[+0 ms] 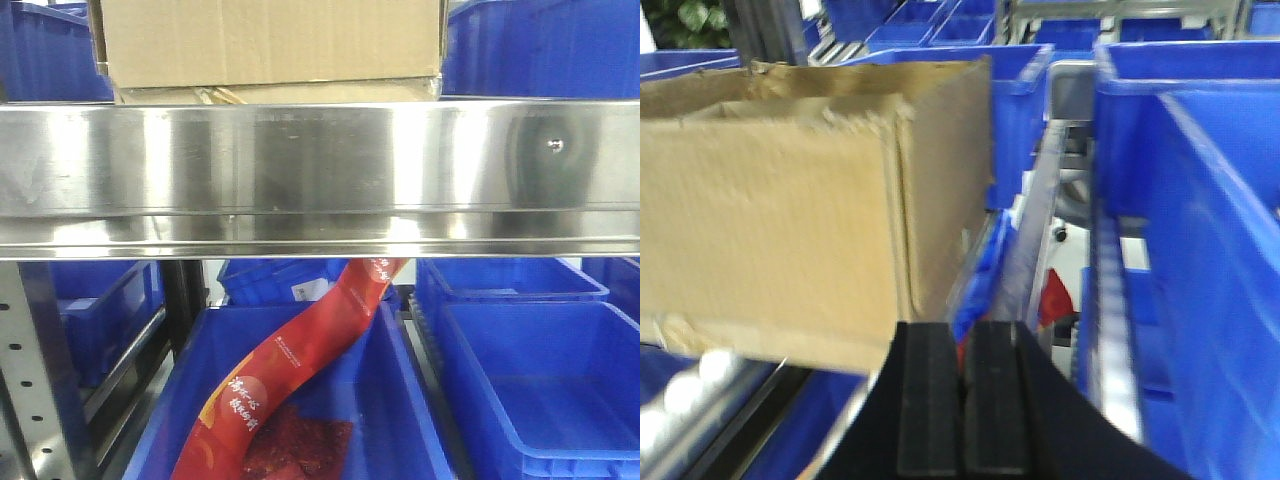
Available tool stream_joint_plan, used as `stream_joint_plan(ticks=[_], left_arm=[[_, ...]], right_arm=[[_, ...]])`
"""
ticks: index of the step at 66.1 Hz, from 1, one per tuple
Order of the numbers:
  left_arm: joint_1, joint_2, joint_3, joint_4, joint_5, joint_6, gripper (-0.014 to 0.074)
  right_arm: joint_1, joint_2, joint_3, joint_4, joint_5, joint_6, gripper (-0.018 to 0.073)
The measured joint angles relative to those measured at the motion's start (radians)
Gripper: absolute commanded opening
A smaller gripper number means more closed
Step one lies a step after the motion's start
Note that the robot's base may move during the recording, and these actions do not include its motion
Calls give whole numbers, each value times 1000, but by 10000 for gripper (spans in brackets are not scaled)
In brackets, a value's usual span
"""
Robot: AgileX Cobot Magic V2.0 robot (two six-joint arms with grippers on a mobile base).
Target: Stack two boxes on right shelf middle
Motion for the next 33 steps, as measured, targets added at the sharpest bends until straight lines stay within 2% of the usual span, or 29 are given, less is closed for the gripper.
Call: stream_joint_plan(ticks=[12, 33], left_arm=[[9, -177, 116, 0, -2, -4, -92], [11, -332, 122, 2, -4, -5, -92]], right_arm=[[-1, -170, 155, 0, -5, 0, -160], [-1, -368, 176, 0, -1, 0, -160]])
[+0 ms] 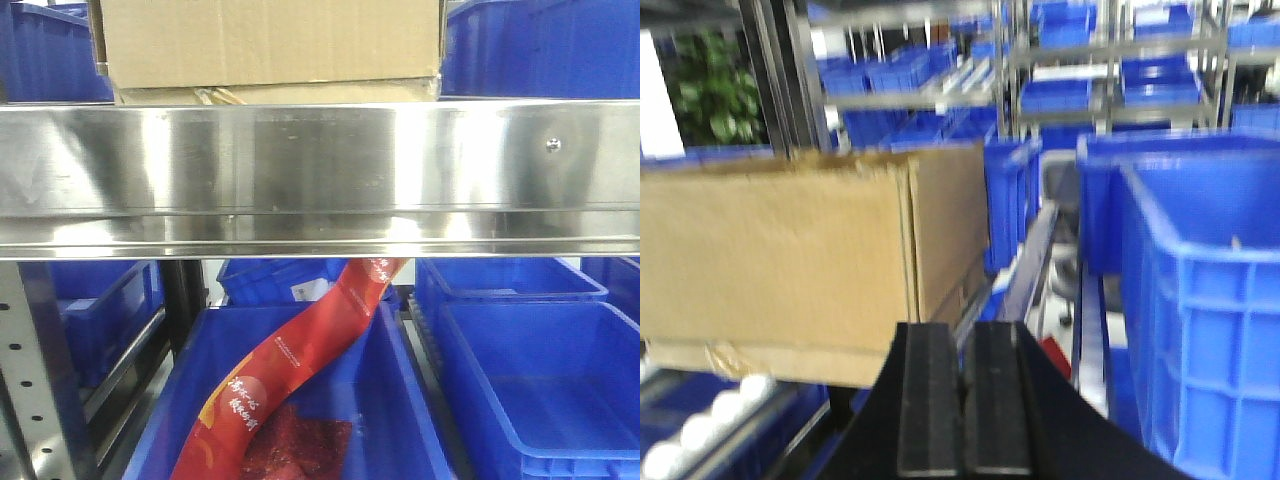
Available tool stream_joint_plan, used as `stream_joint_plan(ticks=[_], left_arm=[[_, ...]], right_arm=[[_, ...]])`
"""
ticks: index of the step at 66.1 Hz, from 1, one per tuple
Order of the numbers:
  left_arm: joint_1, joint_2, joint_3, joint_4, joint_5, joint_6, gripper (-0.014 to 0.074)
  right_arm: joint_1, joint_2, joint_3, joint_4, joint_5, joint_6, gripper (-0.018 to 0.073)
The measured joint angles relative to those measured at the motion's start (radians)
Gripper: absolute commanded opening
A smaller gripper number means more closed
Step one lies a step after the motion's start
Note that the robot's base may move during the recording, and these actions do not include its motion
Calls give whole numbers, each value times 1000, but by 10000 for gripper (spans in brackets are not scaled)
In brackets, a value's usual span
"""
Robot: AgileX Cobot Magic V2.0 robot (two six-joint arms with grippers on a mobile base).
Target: Stack two boxes on right shelf middle
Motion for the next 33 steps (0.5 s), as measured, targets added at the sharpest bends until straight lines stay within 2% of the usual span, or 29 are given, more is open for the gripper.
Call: stream_joint_plan(ticks=[24, 27, 33], left_arm=[[0, -4, 2, 0, 0, 0, -92], [0, -4, 2, 0, 0, 0, -92], [0, -4, 2, 0, 0, 0, -92]], right_arm=[[0, -20, 0, -2, -10, 0, -160], [0, -23, 0, 20, -5, 0, -160], [-15, -49, 18, 126, 12, -37, -160]])
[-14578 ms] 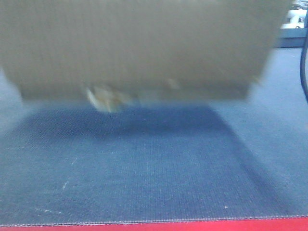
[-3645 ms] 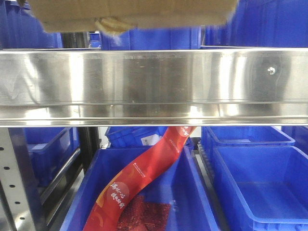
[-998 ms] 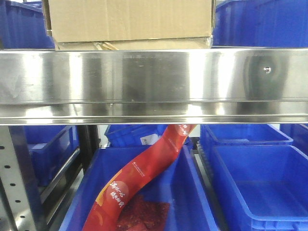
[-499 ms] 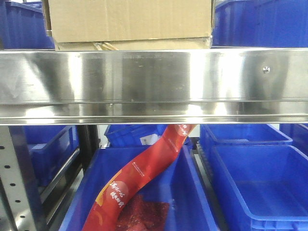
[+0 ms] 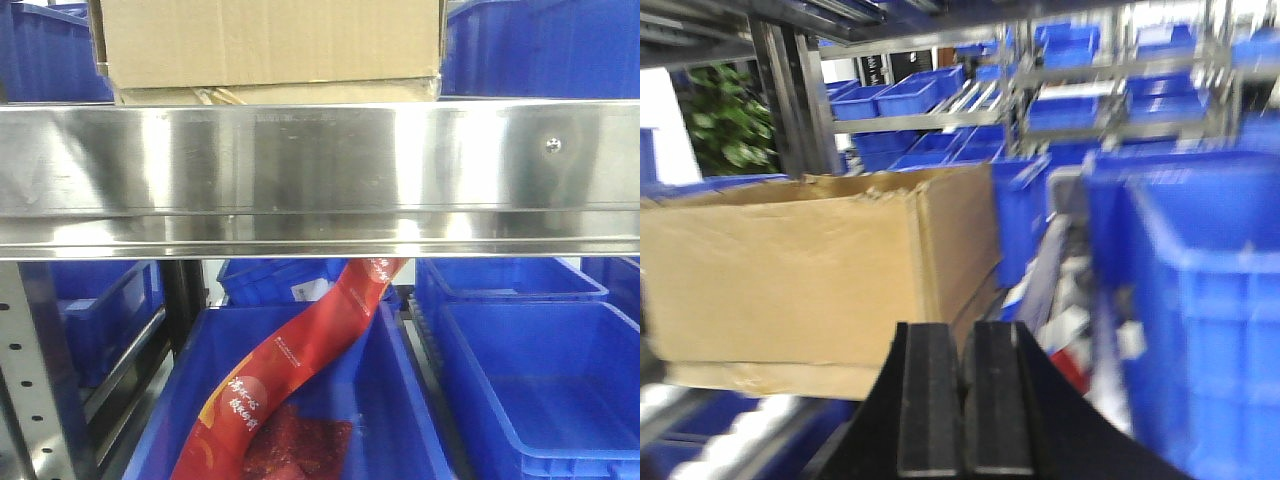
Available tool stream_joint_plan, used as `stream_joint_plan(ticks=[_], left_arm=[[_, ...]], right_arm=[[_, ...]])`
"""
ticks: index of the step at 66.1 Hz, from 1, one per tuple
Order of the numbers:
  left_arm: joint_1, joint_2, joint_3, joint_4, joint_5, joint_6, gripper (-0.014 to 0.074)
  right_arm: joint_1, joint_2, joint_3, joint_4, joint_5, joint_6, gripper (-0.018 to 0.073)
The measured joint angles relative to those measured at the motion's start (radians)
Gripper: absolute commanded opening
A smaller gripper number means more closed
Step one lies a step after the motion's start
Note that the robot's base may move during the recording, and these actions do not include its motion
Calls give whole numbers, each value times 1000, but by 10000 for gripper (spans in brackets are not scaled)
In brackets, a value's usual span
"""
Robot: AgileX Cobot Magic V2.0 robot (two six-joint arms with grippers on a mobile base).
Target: Stack two boxes on right shelf middle
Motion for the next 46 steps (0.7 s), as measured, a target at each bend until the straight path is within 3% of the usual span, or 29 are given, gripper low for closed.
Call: stream_joint_plan(ticks=[8, 17, 20, 35, 46], left_arm=[[0, 0, 0, 0, 0, 0, -92], [0, 0, 0, 0, 0, 0, -92], [0, 0, 0, 0, 0, 0, -92], [0, 0, 0, 0, -2, 0, -92], [0, 0, 2, 0, -2, 0, -92]], right_arm=[[-78, -82, 81, 81, 2, -126, -160], [-238, -202, 209, 239, -8, -467, -160], [-277, -236, 255, 260, -28, -524, -160], [-312, -418, 489, 291, -99, -591, -160], [-308, -426, 585, 293, -121, -533, -160]])
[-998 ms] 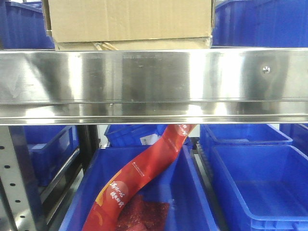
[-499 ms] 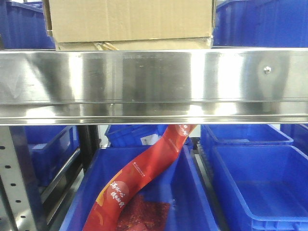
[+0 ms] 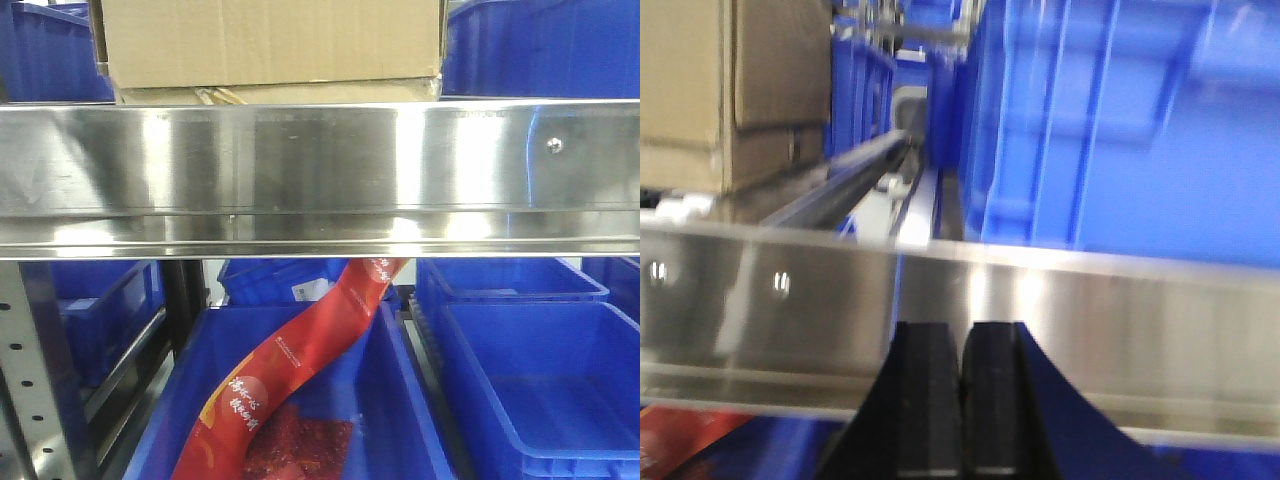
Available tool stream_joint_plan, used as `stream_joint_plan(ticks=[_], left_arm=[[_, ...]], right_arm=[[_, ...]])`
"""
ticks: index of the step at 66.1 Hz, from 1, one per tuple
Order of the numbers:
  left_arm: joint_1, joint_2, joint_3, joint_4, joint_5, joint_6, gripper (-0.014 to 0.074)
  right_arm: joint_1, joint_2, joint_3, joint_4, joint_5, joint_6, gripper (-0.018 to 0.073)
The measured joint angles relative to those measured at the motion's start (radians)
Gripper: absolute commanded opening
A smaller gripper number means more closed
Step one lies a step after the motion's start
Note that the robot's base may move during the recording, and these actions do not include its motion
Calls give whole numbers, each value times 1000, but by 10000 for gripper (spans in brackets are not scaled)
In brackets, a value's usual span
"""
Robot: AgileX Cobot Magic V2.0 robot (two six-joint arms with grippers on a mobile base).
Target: Stack two boxes on right shelf middle
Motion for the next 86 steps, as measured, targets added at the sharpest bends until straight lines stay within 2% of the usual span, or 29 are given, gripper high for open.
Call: stream_joint_plan(ticks=[23, 72, 80, 83, 86], left_arm=[[0, 0, 1, 0, 0, 0, -92], [0, 0, 1, 0, 0, 0, -92], [0, -8, 9, -28, -2, 0, -92], [8, -21, 27, -35, -4, 12, -92], [20, -47, 54, -56, -6, 74, -92]], right_arm=[[56, -2, 4, 2, -20, 28, -160], [55, -2, 4, 2, -30, 30, -160], [55, -2, 4, 2, -30, 30, -160], [55, -2, 4, 2, -30, 30, -160], [55, -2, 4, 2, -30, 30, -160]])
